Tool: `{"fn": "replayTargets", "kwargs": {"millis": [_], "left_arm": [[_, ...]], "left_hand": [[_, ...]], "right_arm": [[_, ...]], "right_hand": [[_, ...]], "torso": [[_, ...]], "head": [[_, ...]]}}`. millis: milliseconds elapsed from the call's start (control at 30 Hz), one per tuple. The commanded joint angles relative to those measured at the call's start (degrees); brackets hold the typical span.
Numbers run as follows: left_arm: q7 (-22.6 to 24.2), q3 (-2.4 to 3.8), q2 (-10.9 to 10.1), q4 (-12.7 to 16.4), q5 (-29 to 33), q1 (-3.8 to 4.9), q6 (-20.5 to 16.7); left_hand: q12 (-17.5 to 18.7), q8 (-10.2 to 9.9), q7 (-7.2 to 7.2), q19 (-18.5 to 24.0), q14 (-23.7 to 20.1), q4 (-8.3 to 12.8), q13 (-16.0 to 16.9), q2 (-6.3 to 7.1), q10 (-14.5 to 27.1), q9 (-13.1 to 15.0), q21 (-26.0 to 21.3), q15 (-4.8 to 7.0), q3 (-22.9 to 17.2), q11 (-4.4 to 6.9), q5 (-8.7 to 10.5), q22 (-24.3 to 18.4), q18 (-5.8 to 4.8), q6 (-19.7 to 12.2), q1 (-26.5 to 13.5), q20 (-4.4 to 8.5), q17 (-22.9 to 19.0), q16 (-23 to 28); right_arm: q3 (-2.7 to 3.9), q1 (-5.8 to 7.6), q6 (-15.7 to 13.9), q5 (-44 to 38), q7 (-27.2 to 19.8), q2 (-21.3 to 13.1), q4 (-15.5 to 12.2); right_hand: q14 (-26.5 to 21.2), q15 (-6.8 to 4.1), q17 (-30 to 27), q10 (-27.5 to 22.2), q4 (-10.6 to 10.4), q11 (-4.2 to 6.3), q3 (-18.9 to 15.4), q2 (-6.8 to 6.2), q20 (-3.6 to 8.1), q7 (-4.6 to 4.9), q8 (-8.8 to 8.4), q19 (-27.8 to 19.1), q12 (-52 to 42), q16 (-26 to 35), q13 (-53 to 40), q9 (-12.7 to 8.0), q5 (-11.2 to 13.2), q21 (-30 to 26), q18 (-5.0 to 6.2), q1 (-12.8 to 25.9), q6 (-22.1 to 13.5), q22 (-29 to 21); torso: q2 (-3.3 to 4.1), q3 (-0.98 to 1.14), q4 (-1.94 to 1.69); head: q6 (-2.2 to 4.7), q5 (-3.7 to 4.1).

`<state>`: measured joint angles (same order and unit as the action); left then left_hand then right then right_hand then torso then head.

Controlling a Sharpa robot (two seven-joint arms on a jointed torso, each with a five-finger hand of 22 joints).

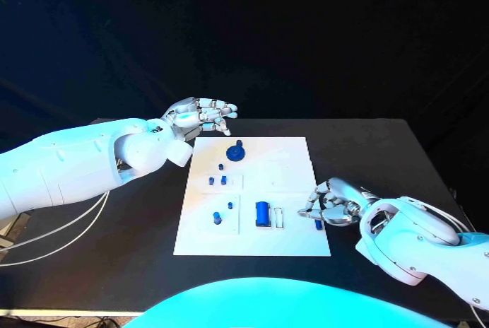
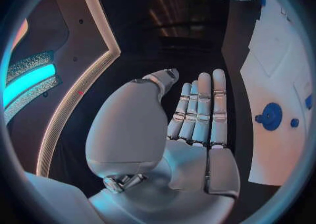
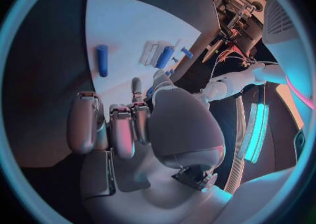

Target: Assemble the parts on the task board

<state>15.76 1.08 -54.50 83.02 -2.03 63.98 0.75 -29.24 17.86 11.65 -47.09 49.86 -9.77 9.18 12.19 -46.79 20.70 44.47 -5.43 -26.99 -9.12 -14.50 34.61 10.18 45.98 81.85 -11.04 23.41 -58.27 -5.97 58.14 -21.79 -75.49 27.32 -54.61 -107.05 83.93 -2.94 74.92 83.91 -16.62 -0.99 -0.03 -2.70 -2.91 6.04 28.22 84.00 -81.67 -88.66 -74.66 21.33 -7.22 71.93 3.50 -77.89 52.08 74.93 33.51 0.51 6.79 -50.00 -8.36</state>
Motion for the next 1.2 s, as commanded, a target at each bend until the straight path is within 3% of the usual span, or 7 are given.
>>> {"fn": "replayTargets", "kwargs": {"millis": [33,233,467,733,1000,1200], "left_arm": [[1.48,0.03,0.0,0.25,0.17,0.03,1.5],[2.16,0.03,-0.02,0.49,0.17,0.02,2.05],[2.21,0.02,0.07,0.5,0.17,0.01,2.1],[2.02,0.02,0.07,0.42,0.17,0.0,2.14],[1.53,0.02,0.04,0.36,0.1,0.0,2.31],[1.19,0.01,0.1,0.31,-0.03,0.0,2.54]], "left_hand": [[-0.32,0.39,0.46,-0.43,-0.34,-0.47,-0.07,0.05,0.23,-0.12,-0.58,-0.02,0.62,0.06,-0.1,-0.2,0.22,-0.43,-0.59,0.05,-0.09,0.23],[-0.56,0.45,0.41,-0.55,-0.35,-1.28,-0.07,0.43,0.31,-0.19,-1.24,-0.06,1.57,0.09,-0.15,-0.62,0.24,-0.59,-1.52,-0.06,-0.06,0.11],[-0.58,0.47,0.41,-0.57,-0.35,-1.34,-0.07,0.4,0.32,-0.19,-1.3,-0.06,1.63,0.1,-0.16,-0.65,0.24,-0.59,-1.56,-0.07,-0.06,0.1],[-0.64,0.54,0.4,-0.64,-0.35,-1.51,-0.07,0.18,0.34,-0.18,-1.43,-0.05,1.66,0.11,-0.2,-0.75,0.26,-0.52,-1.6,-0.08,-0.05,0.06],[-0.65,0.56,0.4,-0.67,-0.34,-1.58,-0.07,0.12,0.36,-0.18,-1.49,-0.05,1.69,0.11,-0.2,-0.78,0.26,-0.52,-1.63,-0.08,-0.05,0.05],[-0.65,0.56,0.4,-0.67,-0.34,-1.58,-0.07,0.12,0.36,-0.18,-1.49,-0.05,1.69,0.11,-0.2,-0.78,0.26,-0.52,-1.63,-0.08,-0.05,0.05]], "right_arm": [[0.02,0.37,-3.91,0.88,-4.52,-1.84,0.31],[0.03,0.42,-3.0,-1.59,-4.84,-4.21,2.12],[0.01,-0.6,-1.16,-3.68,-3.27,-3.94,3.91],[-0.03,-1.95,1.94,-4.15,-1.88,-2.19,5.09],[-0.07,-2.75,2.83,-4.13,-1.28,-0.94,5.6],[-0.11,-3.01,3.97,-4.49,-0.67,-0.15,6.25]], "right_hand": [[4.84,0.64,9.23,-0.35,0.01,-0.61,0.91,-0.97,-0.69,0.06,-0.75,0.28,0.68,0.78,-7.55,-0.29,-0.11,-2.35,0.05,0.14,-0.52,10.27],[4.64,0.8,8.47,-0.91,-0.01,-0.76,1.9,-1.78,-0.91,0.21,-1.24,-0.06,1.41,1.14,-6.98,-0.46,-0.1,-3.36,0.22,-0.03,-0.4,10.02],[4.66,0.8,8.56,-1.08,-0.14,-0.71,3.0,-2.78,-1.02,0.1,-1.25,0.0,1.67,1.15,-6.8,-0.42,-0.08,-3.22,0.21,0.54,0.5,10.06],[4.96,0.08,9.7,-0.06,-0.21,0.2,5.67,-3.94,-0.54,-1.0,-0.12,0.69,0.57,0.73,-7.72,0.16,-0.08,-1.38,-0.09,3.7,3.3,10.55],[4.98,-0.13,9.8,0.07,-0.2,0.47,6.33,-4.22,-0.35,-1.32,0.37,0.75,0.46,0.69,-7.83,0.42,-0.09,-1.3,-0.11,4.32,3.9,10.59],[5.0,-0.27,9.85,0.08,-0.16,0.64,6.74,-4.36,-0.24,-1.53,0.72,0.81,0.49,0.67,-7.81,0.61,-0.1,-1.14,-0.14,4.41,4.23,10.63]], "torso": [[-0.06,0.03,0.16],[-0.03,0.09,0.26],[-0.02,0.12,0.14],[0.03,0.04,0.0],[0.01,0.07,0.16],[-0.02,0.03,0.08]], "head": [[0.0,0.64],[0.0,1.8],[0.0,2.33],[0.0,2.23],[0.0,2.0],[0.0,1.97]]}}
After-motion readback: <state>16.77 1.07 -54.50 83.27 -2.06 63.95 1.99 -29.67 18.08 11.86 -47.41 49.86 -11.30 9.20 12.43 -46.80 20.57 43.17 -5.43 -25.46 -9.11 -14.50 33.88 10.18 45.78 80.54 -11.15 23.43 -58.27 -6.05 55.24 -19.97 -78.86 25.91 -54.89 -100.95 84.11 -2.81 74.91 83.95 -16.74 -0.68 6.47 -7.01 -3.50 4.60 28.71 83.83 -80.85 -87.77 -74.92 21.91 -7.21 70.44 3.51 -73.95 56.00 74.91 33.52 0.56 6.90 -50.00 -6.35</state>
